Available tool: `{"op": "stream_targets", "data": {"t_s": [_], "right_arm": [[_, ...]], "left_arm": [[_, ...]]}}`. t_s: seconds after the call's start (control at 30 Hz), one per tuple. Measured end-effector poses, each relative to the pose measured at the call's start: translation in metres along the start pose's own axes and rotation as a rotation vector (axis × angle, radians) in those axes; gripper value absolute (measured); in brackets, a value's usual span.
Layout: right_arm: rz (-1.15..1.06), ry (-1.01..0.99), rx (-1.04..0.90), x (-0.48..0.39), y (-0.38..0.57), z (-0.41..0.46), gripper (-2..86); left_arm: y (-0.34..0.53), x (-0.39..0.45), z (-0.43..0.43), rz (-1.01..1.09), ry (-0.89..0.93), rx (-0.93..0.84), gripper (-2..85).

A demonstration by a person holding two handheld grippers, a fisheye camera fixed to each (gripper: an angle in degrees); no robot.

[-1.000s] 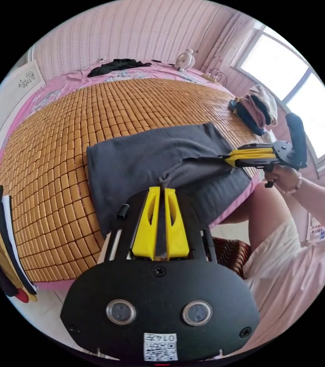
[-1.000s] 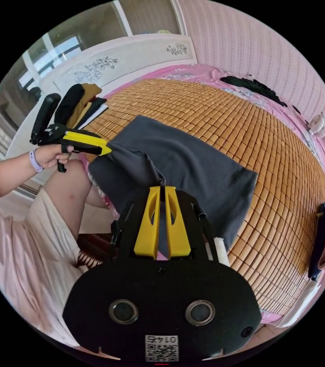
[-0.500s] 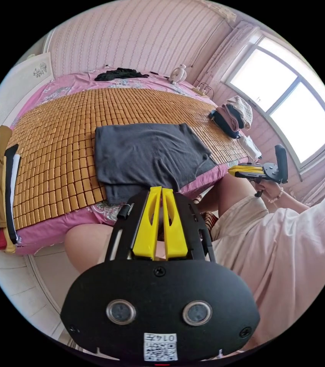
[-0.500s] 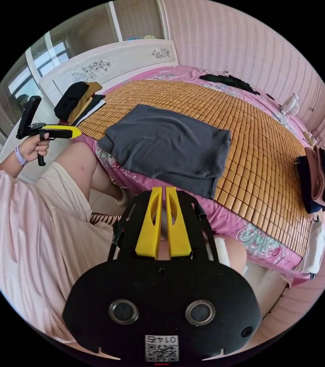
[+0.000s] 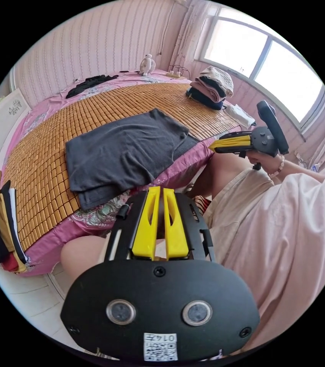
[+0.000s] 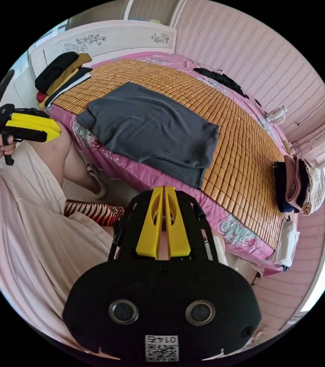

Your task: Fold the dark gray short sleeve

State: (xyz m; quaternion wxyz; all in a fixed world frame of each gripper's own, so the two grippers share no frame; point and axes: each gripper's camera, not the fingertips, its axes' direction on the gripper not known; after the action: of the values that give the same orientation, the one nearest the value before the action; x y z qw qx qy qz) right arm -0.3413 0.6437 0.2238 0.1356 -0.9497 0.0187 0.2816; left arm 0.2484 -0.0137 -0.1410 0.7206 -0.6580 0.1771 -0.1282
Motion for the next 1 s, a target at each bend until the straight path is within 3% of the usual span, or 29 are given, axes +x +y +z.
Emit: {"op": "stream_targets", "data": {"t_s": [0.2, 0.43, 0.7, 0.83, 1.0], "right_arm": [[-0.051, -0.01, -0.114, -0.003, -0.025, 0.032, -0.9], [-0.072, -0.287, -0.069, 0.027, -0.096, 0.054, -1.0], [-0.276, -0.196, -0.084, 0.028, -0.259, 0.111, -1.0], [-0.311, -0.127, -0.187, 0.033, -0.314, 0.164, -0.8], [-0.415, -0.219, -0.356, 0.045, -0.349, 0.187, -0.8]], "left_arm": [[-0.024, 0.007, 0.012, 0.019, 0.026, -0.006, -1.0], [-0.074, 0.002, 0.048, 0.049, 0.007, -0.047, -1.0], [-0.137, 0.012, 0.119, 0.108, -0.05, -0.178, -1.0], [-0.146, 0.006, 0.127, 0.071, -0.042, -0.174, -1.0], [-0.147, 0.006, 0.134, 0.068, -0.001, -0.161, -1.0]]}}
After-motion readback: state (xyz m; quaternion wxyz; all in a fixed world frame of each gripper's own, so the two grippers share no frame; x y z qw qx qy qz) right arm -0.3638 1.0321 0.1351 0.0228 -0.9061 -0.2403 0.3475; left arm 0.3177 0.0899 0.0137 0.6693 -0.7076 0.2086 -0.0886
